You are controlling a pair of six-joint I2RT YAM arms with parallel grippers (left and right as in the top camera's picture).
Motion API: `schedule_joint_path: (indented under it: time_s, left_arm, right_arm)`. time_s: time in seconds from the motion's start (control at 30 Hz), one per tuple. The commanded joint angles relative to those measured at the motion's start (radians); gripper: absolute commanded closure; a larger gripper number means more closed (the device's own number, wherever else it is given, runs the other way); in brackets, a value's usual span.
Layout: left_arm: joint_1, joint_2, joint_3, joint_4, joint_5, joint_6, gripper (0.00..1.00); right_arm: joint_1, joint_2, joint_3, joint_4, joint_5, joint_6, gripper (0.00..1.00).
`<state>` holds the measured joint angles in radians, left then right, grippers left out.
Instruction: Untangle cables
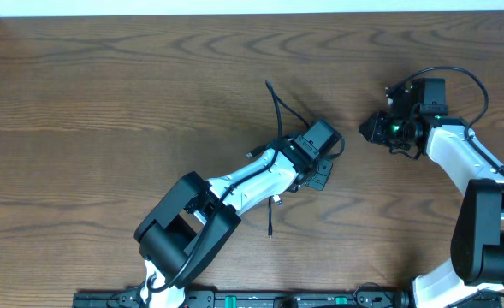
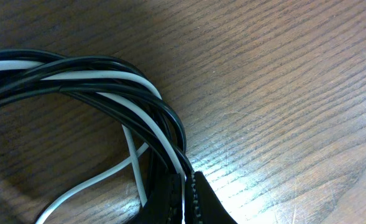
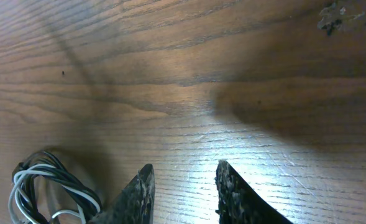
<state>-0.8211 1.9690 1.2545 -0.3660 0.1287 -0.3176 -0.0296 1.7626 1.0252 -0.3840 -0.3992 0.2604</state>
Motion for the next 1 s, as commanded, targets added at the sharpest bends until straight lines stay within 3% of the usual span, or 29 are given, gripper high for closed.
schedule_joint_path:
  time_s: [0.0, 0.17, 0.4, 0.43, 0.57, 0.63, 0.97]
  left_arm:
    - [-0.004, -0.042, -0.005, -0.018, 0.001, 0.002, 0.93]
    - [-0.002, -0.197, -0.005, -0.022, 0.001, 0.099, 0.93]
    - [-0.002, -0.327, -0.005, -0.035, 0.001, 0.1, 0.92]
    - [-0.002, -0.327, -0.005, -0.037, 0.001, 0.1, 0.9]
    - [-0.002, -0.319, -0.007, -0.082, -0.015, 0.1, 0.57]
    - [-0.002, -0.317, -0.007, -0.098, -0.018, 0.1, 0.5]
    - [-0.005, -0.229, -0.007, -0.127, -0.017, 0.095, 0.47]
  right_arm:
    - [0.005, -0.006, 0.002, -0.002, 0.001, 0.01, 0.71]
    - [0.005, -0.006, 0.002, -0.002, 0.001, 0.01, 0.71]
    - [0.005, -0.006, 0.002, -0.002, 0.001, 0.01, 0.71]
    - [0.005, -0.006, 0.002, -0.002, 0.001, 0.01, 0.71]
    - [0.005, -0.006, 0.002, -0.002, 0.001, 0.01, 0.71]
    - [0.005, -0.006, 0.002, -0.002, 0.001, 0.01, 0.71]
    - [0.005, -0.006, 0.002, -0.002, 0.001, 0.01, 0.7]
